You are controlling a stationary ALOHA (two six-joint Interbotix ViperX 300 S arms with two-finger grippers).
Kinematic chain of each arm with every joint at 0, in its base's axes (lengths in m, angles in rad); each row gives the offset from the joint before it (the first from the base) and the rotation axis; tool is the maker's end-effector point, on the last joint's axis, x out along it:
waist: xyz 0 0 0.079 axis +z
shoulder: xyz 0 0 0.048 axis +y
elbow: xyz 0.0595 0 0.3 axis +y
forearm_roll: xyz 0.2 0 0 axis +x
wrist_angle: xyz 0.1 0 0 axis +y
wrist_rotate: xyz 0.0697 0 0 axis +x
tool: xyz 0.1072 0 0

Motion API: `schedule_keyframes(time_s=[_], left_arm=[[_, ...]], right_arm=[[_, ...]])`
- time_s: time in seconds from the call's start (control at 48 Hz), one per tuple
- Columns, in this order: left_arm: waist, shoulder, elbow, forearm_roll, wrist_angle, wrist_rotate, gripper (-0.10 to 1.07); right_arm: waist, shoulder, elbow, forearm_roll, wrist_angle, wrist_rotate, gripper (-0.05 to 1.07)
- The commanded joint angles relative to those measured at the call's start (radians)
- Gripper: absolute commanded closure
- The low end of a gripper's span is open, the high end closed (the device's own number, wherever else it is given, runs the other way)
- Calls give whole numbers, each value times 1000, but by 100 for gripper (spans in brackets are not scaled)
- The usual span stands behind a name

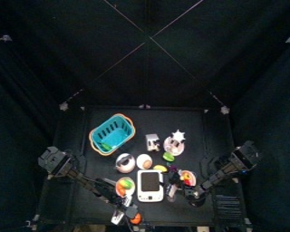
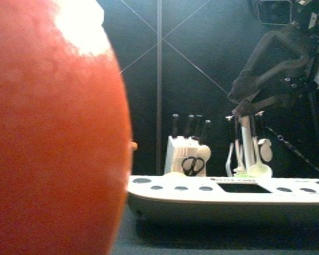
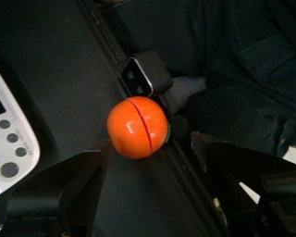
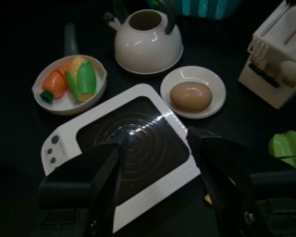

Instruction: Place orange onto stove

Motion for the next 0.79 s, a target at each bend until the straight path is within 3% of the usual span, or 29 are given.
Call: schedule_keyframes(time_s=[0.0,0.771], left_arm=[[5,-5,-28,-12,-15,3,-3],[21,63,-43,-31,-120,2,-3]], right_arm=[[-2,-8,-21,-5,3,-3,15],[-11,8,-21,-5,-3,-3,15]])
